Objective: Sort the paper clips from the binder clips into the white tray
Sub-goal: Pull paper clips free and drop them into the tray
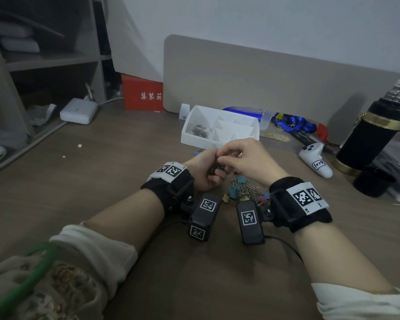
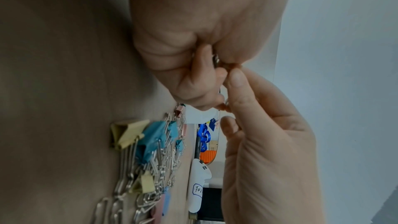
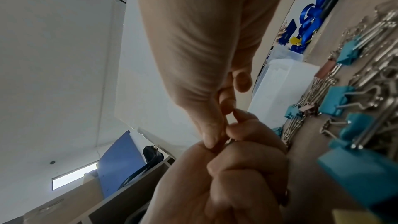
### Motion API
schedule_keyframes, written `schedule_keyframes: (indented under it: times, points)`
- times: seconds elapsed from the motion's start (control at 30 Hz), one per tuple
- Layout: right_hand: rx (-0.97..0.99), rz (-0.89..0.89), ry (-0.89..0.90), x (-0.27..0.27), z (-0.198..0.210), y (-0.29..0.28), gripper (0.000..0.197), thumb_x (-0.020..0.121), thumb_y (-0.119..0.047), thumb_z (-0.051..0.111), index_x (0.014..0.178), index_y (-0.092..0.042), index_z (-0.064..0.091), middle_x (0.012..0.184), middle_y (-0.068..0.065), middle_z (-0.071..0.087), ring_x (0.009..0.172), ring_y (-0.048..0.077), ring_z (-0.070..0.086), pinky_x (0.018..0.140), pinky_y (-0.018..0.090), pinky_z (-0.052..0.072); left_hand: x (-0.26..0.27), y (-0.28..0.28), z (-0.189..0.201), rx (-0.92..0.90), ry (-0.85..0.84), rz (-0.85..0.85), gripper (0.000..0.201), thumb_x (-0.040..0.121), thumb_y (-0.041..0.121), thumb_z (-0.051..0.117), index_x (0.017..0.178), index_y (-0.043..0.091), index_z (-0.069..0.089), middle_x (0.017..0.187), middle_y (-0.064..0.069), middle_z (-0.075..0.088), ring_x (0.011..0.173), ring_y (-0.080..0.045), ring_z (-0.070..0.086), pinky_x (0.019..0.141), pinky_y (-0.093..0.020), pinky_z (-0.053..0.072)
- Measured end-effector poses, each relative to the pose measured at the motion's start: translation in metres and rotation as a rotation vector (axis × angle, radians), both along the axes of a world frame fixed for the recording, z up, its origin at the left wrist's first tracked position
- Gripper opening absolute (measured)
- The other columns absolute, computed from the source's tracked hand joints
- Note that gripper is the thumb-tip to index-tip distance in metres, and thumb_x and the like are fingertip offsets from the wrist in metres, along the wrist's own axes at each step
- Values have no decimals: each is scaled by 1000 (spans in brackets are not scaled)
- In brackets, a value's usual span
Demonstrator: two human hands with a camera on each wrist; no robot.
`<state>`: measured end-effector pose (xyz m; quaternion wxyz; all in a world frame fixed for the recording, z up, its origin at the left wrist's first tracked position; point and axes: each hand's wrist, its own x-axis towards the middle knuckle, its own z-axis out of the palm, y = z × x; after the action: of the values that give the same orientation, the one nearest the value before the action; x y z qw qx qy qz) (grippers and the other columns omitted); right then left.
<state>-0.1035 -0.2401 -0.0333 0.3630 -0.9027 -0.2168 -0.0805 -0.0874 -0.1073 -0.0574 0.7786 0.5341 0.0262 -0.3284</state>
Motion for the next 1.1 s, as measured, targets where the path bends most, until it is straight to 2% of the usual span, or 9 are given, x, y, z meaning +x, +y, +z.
schedule_keyframes:
  times: [0.1,0.2,0.3,0.47,0.67,0.73,0.83,1.03,1.1]
  points:
    - [3,-18,-16,0,1,-1,7,84,-14,71,87,-19,75,66,-8,66,52,-1,58,54,13,47,1,1,-1,-12,16,11,30,96,18,31,70,19,47,53,3,39,32,-3,30,28,-11,13]
    - [21,-99,-49,-1,5,-4,7,86,-20,69,85,-20,76,71,-2,71,61,11,61,53,19,49,1,0,-1,-7,31,50,31,97,20,35,67,17,44,50,5,41,30,-2,29,26,-12,14]
    - [-94,-198,-59,1,10,-19,8,89,-23,66,87,-19,73,76,-9,67,62,3,56,56,16,43,0,-1,-1,10,42,71,34,97,21,36,64,18,41,45,8,36,28,-2,25,26,-12,12]
    - [-420,-259,218,-4,9,-42,6,85,-20,71,91,-19,71,89,-4,66,79,8,59,76,26,43,-4,-4,1,37,20,86,38,101,25,36,63,21,36,39,9,30,26,-2,22,26,-11,10]
    - [-444,-284,362,-2,-2,-49,20,78,-19,79,95,-22,72,97,-4,67,92,14,63,83,28,47,-5,-4,2,58,8,81,39,102,30,37,64,21,36,40,9,30,27,-1,22,27,-11,9]
    - [-441,-286,382,0,-6,-49,17,77,-16,80,90,-21,71,96,-3,67,88,16,64,85,31,52,-6,-4,2,63,1,80,39,102,30,37,64,21,36,40,9,31,27,-1,22,27,-11,9]
    - [-431,-284,375,0,-9,-47,13,80,-14,76,76,-22,66,86,2,69,70,15,63,80,32,55,-6,-4,1,60,6,76,39,102,30,38,64,20,37,40,9,33,26,-1,22,27,-10,10]
    - [-533,-293,362,-2,-9,-42,14,86,-16,66,75,-22,62,83,2,65,70,15,63,56,23,46,-4,-3,-1,69,-2,70,38,101,28,40,64,19,41,45,8,39,30,0,25,30,-10,10]
    - [-547,-292,348,-2,-8,-40,13,85,-16,65,73,-21,63,85,5,65,69,16,64,54,22,46,-4,-3,-1,68,-4,70,36,100,26,42,65,18,43,47,7,41,31,-1,25,30,-10,11]
